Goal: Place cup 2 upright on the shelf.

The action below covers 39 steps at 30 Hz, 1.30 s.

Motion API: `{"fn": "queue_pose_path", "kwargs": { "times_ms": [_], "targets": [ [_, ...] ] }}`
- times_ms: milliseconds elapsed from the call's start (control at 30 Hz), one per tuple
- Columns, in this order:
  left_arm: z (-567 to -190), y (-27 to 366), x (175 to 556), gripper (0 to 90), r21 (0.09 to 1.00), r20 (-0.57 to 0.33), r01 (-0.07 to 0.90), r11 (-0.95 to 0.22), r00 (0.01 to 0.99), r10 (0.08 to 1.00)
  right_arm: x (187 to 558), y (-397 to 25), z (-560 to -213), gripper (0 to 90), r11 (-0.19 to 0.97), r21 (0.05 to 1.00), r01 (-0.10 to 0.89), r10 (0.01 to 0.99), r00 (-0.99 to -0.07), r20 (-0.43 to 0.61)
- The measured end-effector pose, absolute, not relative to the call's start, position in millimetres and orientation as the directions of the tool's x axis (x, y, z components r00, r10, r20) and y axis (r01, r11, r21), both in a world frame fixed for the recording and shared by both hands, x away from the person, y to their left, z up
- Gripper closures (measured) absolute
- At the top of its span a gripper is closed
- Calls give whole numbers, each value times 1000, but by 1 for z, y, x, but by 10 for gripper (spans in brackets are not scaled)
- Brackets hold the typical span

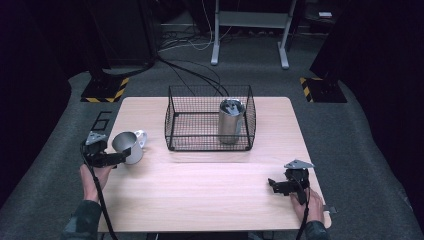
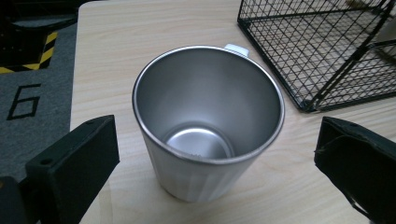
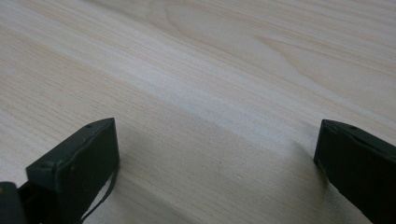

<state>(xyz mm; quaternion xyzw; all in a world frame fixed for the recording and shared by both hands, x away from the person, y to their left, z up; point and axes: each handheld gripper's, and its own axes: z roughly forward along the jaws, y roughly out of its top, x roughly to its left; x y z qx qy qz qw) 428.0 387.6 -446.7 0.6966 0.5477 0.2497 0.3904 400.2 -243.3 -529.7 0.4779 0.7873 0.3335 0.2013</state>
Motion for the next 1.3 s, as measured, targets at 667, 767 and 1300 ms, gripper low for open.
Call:
{"fn": "queue_pose_path", "kwargs": {
  "times_ms": [667,767,1300],
  "targets": [
    [-460,377,464,48,799,-50,588,-128,277,959,400,-244,-530,0,324,717,617,885,-466,1],
    [-463,379,466,48,801,-89,591,-95,275,957,400,-244,-530,0,324,717,617,885,-466,2],
    [-448,380,452,58,807,-60,582,-98,246,967,400,-244,-530,0,323,719,615,884,-467,2]
  ]
}}
